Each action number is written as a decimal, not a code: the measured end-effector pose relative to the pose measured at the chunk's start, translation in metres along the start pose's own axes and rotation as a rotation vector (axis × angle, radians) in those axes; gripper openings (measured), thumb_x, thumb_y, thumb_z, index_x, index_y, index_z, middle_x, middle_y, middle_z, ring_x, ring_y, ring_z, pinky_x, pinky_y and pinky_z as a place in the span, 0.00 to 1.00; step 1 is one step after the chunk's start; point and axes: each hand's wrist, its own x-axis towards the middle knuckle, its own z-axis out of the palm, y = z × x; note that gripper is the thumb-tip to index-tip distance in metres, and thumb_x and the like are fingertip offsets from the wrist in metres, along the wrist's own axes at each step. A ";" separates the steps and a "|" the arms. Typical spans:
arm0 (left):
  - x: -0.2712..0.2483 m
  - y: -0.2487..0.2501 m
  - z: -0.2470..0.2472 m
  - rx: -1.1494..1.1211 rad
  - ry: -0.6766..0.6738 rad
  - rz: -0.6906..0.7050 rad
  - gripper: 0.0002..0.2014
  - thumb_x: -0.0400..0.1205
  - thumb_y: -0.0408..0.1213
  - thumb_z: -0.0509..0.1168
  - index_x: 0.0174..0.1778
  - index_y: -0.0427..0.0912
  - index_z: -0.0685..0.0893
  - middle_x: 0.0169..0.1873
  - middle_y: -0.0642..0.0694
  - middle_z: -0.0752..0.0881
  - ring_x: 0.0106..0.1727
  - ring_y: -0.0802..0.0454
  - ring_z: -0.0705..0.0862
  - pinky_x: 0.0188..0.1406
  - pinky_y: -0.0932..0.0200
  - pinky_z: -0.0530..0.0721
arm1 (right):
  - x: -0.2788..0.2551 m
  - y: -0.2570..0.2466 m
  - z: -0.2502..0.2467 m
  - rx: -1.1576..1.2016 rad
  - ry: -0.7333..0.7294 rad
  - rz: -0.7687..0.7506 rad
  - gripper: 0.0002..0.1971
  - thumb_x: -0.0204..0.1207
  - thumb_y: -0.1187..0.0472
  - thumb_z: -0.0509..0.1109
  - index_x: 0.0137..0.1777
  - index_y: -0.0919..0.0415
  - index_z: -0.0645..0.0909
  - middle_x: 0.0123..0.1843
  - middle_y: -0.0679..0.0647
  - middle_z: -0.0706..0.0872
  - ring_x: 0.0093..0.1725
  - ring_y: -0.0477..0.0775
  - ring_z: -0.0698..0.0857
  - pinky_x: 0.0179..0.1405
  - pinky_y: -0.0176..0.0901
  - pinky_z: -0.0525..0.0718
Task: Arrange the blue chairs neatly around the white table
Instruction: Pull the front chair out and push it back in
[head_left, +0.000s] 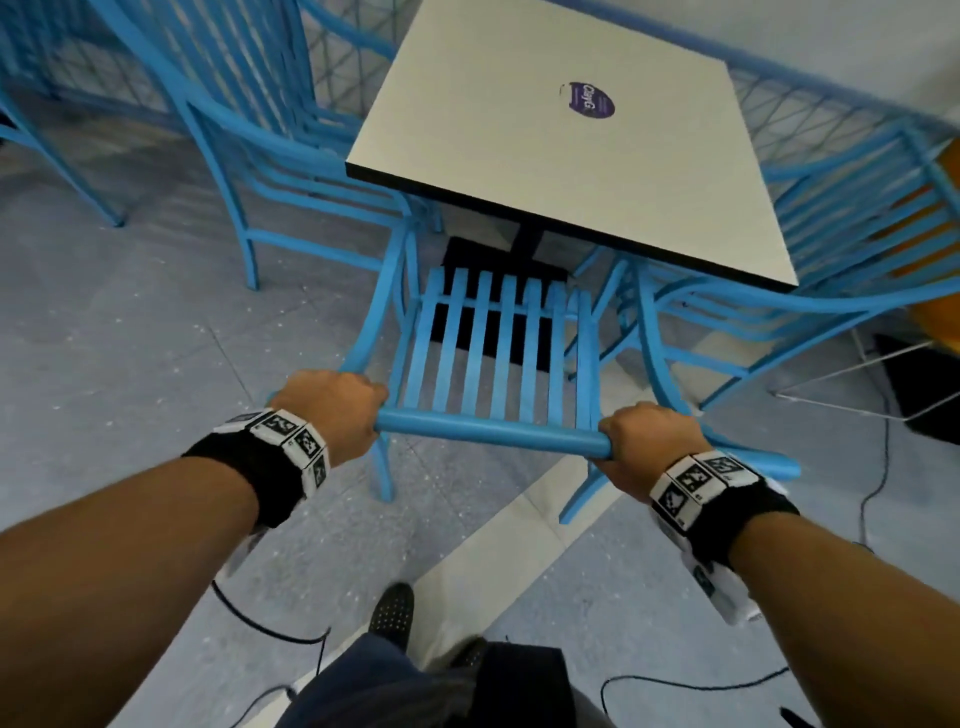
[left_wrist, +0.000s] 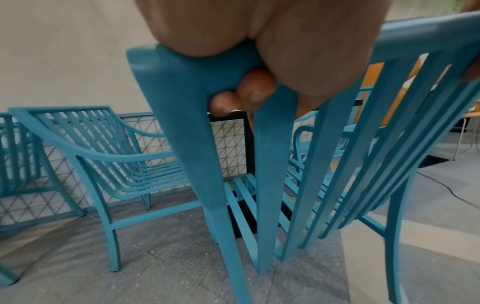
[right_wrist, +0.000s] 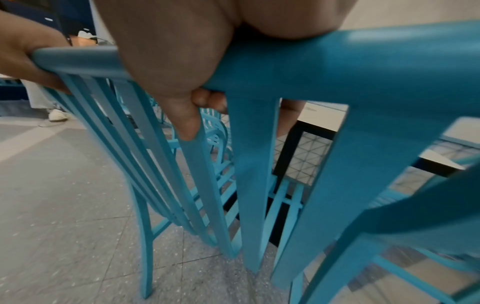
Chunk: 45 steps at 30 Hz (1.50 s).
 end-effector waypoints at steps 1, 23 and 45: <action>0.000 0.006 0.000 -0.014 -0.004 0.002 0.11 0.86 0.46 0.63 0.62 0.49 0.84 0.63 0.48 0.89 0.63 0.38 0.90 0.61 0.45 0.89 | 0.001 0.006 -0.002 -0.003 -0.007 0.015 0.14 0.75 0.41 0.63 0.46 0.50 0.82 0.37 0.50 0.77 0.47 0.58 0.83 0.39 0.47 0.78; 0.051 0.173 -0.044 -0.010 -0.019 -0.022 0.12 0.88 0.39 0.62 0.65 0.43 0.85 0.61 0.42 0.88 0.59 0.36 0.91 0.57 0.43 0.90 | 0.019 0.177 0.049 0.098 0.013 0.054 0.11 0.74 0.41 0.65 0.43 0.46 0.78 0.39 0.46 0.73 0.55 0.56 0.81 0.44 0.48 0.81; 0.096 0.132 -0.078 0.104 -0.009 -0.007 0.12 0.86 0.43 0.64 0.63 0.47 0.85 0.62 0.45 0.89 0.61 0.38 0.90 0.60 0.44 0.89 | 0.054 0.162 0.034 0.153 0.077 0.113 0.16 0.74 0.39 0.65 0.49 0.50 0.81 0.47 0.49 0.85 0.52 0.55 0.82 0.44 0.45 0.79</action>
